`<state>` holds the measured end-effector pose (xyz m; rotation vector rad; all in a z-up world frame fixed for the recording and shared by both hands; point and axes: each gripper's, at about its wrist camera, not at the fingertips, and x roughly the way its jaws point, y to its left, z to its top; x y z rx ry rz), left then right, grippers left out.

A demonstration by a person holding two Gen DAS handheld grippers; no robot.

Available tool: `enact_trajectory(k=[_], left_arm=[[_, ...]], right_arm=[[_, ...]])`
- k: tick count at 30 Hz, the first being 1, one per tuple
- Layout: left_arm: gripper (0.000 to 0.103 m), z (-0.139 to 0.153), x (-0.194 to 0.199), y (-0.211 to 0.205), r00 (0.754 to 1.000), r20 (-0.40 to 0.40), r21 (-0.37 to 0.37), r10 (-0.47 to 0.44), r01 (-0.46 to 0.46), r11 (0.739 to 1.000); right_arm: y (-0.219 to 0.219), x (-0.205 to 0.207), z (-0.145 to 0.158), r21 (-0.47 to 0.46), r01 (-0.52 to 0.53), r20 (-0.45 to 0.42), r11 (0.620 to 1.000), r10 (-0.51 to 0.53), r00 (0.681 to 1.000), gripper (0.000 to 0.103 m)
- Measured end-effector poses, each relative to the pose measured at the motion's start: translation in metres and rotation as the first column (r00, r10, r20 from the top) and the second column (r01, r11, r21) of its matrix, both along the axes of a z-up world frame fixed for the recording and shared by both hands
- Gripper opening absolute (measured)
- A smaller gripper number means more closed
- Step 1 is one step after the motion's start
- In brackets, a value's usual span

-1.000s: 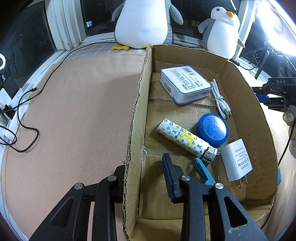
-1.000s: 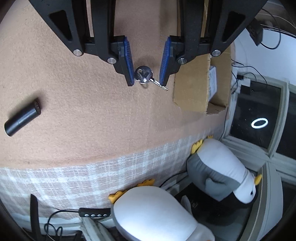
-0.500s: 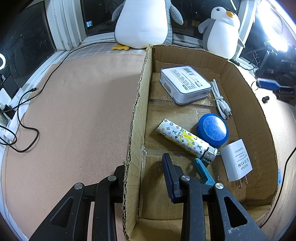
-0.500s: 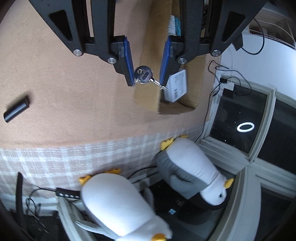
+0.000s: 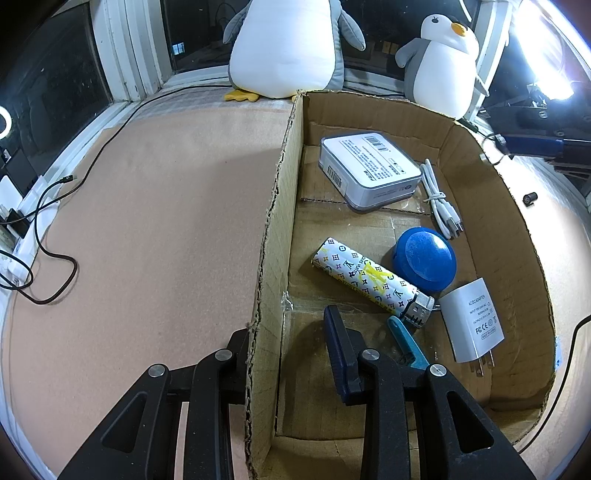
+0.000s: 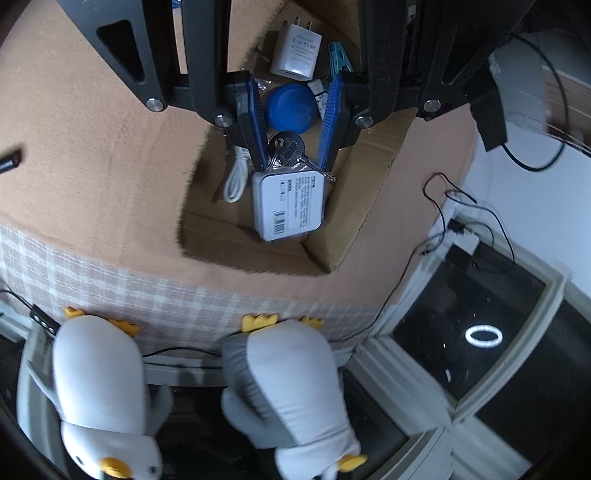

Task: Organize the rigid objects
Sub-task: 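Carry the key ring into the cardboard box and release it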

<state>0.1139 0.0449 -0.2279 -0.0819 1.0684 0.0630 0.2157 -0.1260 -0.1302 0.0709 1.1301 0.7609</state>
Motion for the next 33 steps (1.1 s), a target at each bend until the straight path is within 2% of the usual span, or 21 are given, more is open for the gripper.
enact_trajectory(k=[5, 19, 20, 22, 24, 33], left_arm=[[0.033, 0.000, 0.000, 0.000, 1.000, 0.001, 0.001, 0.001, -0.001, 1.000], [0.033, 0.000, 0.000, 0.000, 1.000, 0.001, 0.002, 0.001, -0.001, 1.000], [0.033, 0.000, 0.000, 0.000, 1.000, 0.001, 0.003, 0.001, -0.001, 1.000], [0.033, 0.000, 0.000, 0.000, 1.000, 0.001, 0.002, 0.001, -0.001, 1.000], [0.033, 0.000, -0.001, 0.000, 1.000, 0.001, 0.001, 0.001, -0.001, 1.000], [0.033, 0.000, 0.000, 0.000, 1.000, 0.002, 0.004, 0.000, 0.000, 1.000]], right_arm=[[0.036, -0.009, -0.012, -0.089, -0.058, 0.034, 0.994, 0.061, 0.998, 0.025], [0.060, -0.008, -0.030, -0.138, -0.083, 0.000, 0.987, 0.084, 0.996, 0.025], [0.061, -0.008, -0.030, -0.138, -0.083, -0.003, 0.987, 0.083, 0.997, 0.027], [0.060, -0.007, -0.030, -0.134, -0.075, -0.004, 0.988, 0.075, 0.997, 0.039], [0.058, -0.006, -0.028, -0.129, -0.065, 0.001, 0.989, 0.066, 0.998, 0.046], [0.036, -0.005, -0.008, -0.090, -0.024, 0.000, 0.996, 0.024, 1.000, 0.046]])
